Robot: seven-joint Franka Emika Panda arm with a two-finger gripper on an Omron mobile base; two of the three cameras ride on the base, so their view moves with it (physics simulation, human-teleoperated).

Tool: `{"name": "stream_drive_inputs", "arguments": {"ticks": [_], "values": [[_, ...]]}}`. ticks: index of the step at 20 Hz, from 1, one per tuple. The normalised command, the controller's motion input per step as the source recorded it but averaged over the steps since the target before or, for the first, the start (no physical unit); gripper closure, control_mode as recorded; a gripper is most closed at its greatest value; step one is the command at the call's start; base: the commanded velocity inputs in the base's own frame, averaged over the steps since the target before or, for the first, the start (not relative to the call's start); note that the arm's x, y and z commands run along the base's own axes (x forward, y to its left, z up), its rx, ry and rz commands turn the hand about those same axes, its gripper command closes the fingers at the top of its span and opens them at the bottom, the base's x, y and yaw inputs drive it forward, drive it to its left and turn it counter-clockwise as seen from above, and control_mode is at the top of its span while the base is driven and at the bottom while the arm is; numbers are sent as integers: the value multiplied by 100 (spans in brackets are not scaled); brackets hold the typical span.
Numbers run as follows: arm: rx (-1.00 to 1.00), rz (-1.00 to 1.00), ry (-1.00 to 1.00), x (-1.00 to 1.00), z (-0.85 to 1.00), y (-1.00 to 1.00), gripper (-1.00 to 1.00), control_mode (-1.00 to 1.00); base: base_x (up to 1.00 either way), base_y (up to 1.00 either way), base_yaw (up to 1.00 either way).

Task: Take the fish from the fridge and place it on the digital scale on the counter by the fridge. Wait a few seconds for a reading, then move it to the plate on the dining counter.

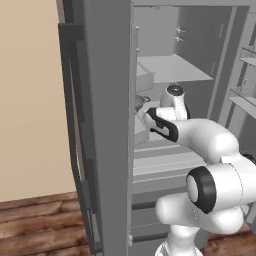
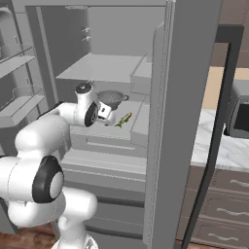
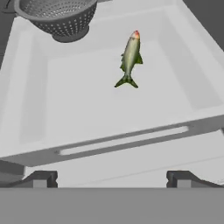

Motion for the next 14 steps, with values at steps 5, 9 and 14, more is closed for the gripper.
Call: {"name": "stream_drive_inputs", "arguments": {"ticks": [5, 9, 14], "values": [[0, 1, 2, 15, -5, -13, -100, -100, 0, 0, 0], [-2, 9, 4, 15, -28, -42, -100, -100, 0, 0, 0], [0, 5, 3, 2, -29, -25, -100, -100, 0, 0, 0]]}}
